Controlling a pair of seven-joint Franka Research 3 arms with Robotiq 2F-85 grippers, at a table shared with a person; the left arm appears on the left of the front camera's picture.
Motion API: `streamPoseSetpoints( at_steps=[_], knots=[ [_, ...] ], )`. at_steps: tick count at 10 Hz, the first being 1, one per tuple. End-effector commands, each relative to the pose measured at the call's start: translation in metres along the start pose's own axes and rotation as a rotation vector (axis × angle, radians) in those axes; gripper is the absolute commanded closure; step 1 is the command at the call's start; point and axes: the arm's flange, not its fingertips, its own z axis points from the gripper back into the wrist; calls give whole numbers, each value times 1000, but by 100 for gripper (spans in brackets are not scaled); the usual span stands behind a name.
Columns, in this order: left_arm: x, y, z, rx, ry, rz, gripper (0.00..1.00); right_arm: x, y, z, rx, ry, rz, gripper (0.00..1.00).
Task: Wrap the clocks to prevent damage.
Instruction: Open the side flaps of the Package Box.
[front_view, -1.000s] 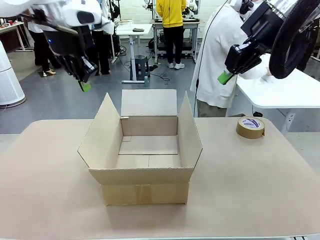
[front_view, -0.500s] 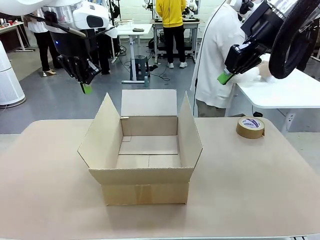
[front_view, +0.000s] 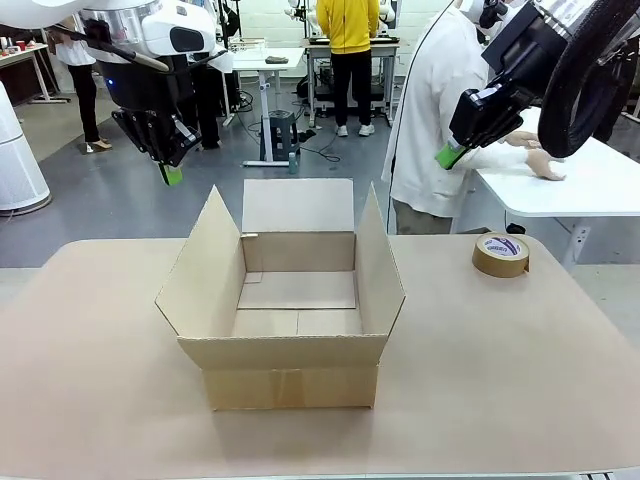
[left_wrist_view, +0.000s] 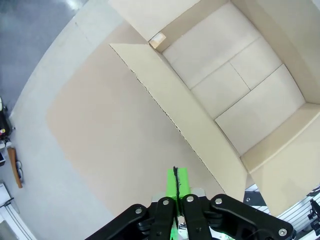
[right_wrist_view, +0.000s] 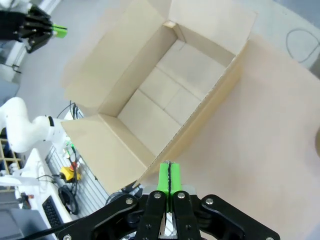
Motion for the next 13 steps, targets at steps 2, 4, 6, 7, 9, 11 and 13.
streamPoseSetpoints(
  at_steps=[2,4,6,7,9,11,13],
  knots=[
    [0,0,0,0,0,0,100,-8,-12,14,33,-12,93,99],
    [10,-5,-12,30,49,140,100,2,4,-8,-25,25,-15,99],
    [18,-14,-21,6,48,293,100,15,29,-46,-127,105,-167,99],
    [22,-18,-27,8,44,337,100,22,42,-69,-213,153,-232,99],
    [29,-21,-39,4,77,439,100,34,60,-104,-342,193,-355,99],
    [20,-17,-38,-11,71,385,100,17,48,-75,-210,125,-208,99],
    [22,-22,-45,-7,91,384,100,22,56,-93,-270,147,-258,99]
  ],
)
